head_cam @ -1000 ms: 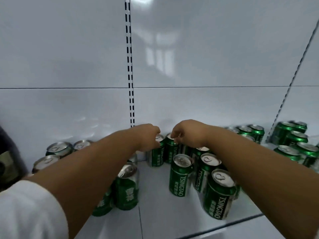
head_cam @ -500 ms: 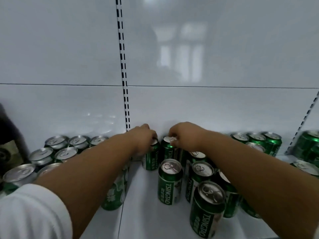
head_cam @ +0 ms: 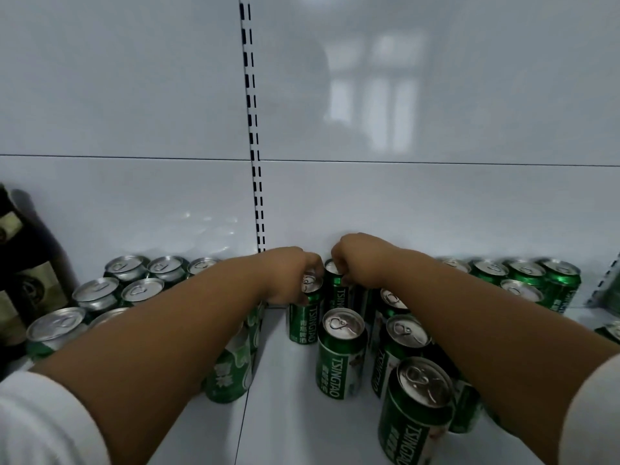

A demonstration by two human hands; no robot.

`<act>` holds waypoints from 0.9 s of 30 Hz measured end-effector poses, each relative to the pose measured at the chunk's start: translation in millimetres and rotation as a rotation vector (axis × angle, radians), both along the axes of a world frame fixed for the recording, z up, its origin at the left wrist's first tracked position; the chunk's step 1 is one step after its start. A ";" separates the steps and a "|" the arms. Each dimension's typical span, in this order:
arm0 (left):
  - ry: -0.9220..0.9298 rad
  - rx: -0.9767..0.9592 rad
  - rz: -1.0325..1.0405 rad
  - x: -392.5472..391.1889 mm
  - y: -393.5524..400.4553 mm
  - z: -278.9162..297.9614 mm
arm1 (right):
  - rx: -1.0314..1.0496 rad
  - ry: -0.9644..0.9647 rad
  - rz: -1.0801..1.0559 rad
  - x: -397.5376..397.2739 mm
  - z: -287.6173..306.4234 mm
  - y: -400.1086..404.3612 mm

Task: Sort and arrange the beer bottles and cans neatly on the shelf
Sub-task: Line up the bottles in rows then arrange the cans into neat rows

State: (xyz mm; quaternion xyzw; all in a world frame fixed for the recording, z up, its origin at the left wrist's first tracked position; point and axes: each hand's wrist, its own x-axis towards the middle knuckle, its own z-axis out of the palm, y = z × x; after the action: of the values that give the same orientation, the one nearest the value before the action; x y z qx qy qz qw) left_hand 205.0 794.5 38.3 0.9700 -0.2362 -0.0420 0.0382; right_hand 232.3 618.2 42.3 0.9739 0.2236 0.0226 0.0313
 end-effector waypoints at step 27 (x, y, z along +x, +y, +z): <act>-0.030 -0.094 -0.075 -23.0 -33.5 -0.6 | 0.168 0.261 0.139 -106.6 33.4 -28.5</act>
State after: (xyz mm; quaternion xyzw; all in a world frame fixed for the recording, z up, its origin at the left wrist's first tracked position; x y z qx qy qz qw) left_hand 182.0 761.0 37.7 0.9581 -0.2749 -0.0175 0.0786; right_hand 125.7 589.8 75.7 0.9500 0.2897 -0.0831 -0.0812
